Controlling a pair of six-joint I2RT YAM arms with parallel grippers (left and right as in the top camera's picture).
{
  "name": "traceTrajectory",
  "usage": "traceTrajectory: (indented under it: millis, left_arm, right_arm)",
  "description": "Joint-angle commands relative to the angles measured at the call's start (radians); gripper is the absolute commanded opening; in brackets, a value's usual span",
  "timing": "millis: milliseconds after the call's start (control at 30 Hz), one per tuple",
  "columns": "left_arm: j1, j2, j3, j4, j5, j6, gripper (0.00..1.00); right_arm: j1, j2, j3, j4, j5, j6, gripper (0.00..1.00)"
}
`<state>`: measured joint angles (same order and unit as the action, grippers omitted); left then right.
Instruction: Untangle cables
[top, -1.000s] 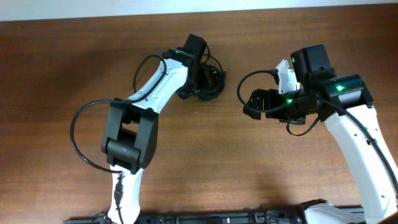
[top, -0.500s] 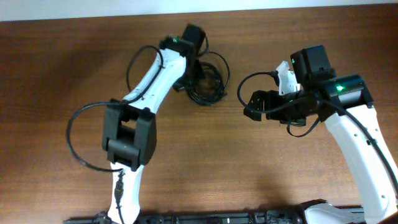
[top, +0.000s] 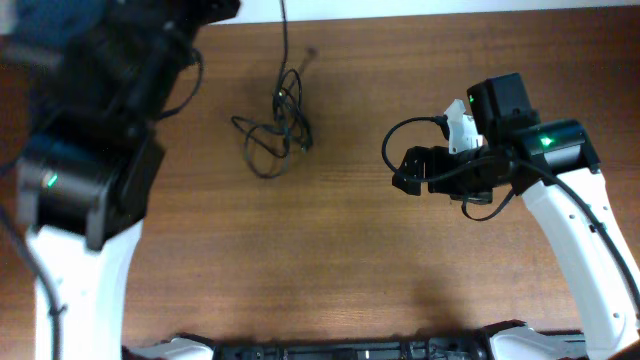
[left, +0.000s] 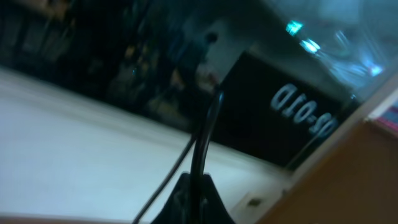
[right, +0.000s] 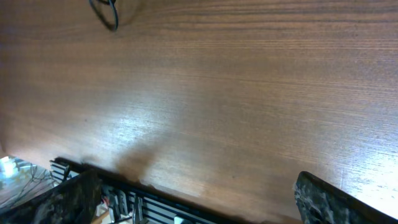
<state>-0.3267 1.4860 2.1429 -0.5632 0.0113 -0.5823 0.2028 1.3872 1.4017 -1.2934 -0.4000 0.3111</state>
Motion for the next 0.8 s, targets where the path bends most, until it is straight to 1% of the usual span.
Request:
traceTrajectory:
  millis: [0, 33, 67, 167, 200, 233, 267, 333, 367, 400, 433, 467, 500, 567, 667, 733, 767]
  left_arm:
    - [0.005, -0.011, 0.006, 0.114, 0.011, 0.047, 0.0]
    - [0.005, -0.006, 0.006, 0.175, 0.011, 0.065, 0.0]
    - [0.005, 0.002, 0.006, 0.269, 0.011, 0.065, 0.0]
    - [0.005, 0.023, 0.006, 0.603, 0.011, 0.065, 0.0]
    - [0.005, 0.028, 0.006, 0.711, 0.011, 0.092, 0.0]
    - [0.005, 0.031, 0.006, 0.819, 0.011, 0.15, 0.0]
    - [0.005, 0.031, 0.006, 0.874, 0.01, 0.203, 0.0]
    - [0.005, 0.033, 0.006, 0.781, 0.005, 0.266, 0.0]
    - [0.005, 0.039, 0.006, 0.708, -0.016, 0.306, 0.0]
    - [0.005, 0.051, 0.006, 0.605, -0.047, 0.369, 0.0]
    - [0.005, 0.082, 0.006, 0.407, -0.068, 0.509, 0.0]
    - [0.005, 0.121, 0.006, 0.296, -0.069, 0.585, 0.0]
    - [0.005, 0.155, 0.006, 0.254, -0.107, 0.636, 0.0]
    - [0.029, 0.206, 0.006, 0.285, -0.304, 0.64, 0.0]
    - [0.089, 0.22, 0.006, 0.406, -0.537, 0.64, 0.0]
    - [0.179, 0.221, 0.006, 0.408, -0.641, 0.64, 0.0]
    - [0.228, 0.221, 0.005, 0.39, -0.64, 0.64, 0.0]
  right_arm:
    - [0.007, 0.002, 0.01, 0.0, 0.013, -0.003, 0.98]
    - [0.008, 0.002, 0.01, 0.0, 0.013, -0.003, 0.98]
    - [0.008, 0.002, 0.01, -0.001, 0.012, -0.003, 0.97]
    - [0.008, 0.002, 0.01, -0.002, 0.012, -0.003, 0.98]
    - [0.008, 0.002, 0.01, -0.003, 0.012, -0.003, 0.97]
    - [0.008, 0.002, 0.01, -0.005, 0.012, -0.003, 0.98]
    - [0.007, 0.002, 0.01, -0.005, 0.013, -0.003, 0.98]
    - [0.008, 0.002, 0.01, -0.005, 0.013, -0.003, 0.97]
    - [0.008, 0.002, 0.01, -0.005, 0.012, -0.003, 0.97]
    - [0.008, 0.002, 0.01, -0.005, 0.012, -0.003, 0.97]
    - [0.008, 0.002, 0.01, -0.005, 0.012, -0.003, 0.98]
    - [0.008, 0.002, 0.01, -0.005, 0.012, -0.003, 0.98]
    - [0.008, 0.002, 0.01, -0.013, 0.012, -0.003, 0.98]
    - [0.008, 0.002, 0.01, -0.031, 0.013, -0.003, 0.97]
    - [0.008, 0.002, 0.01, -0.035, 0.013, -0.003, 0.97]
    - [0.008, 0.002, 0.01, -0.035, 0.013, -0.003, 0.98]
    - [0.008, 0.002, 0.01, -0.035, 0.013, -0.003, 0.98]
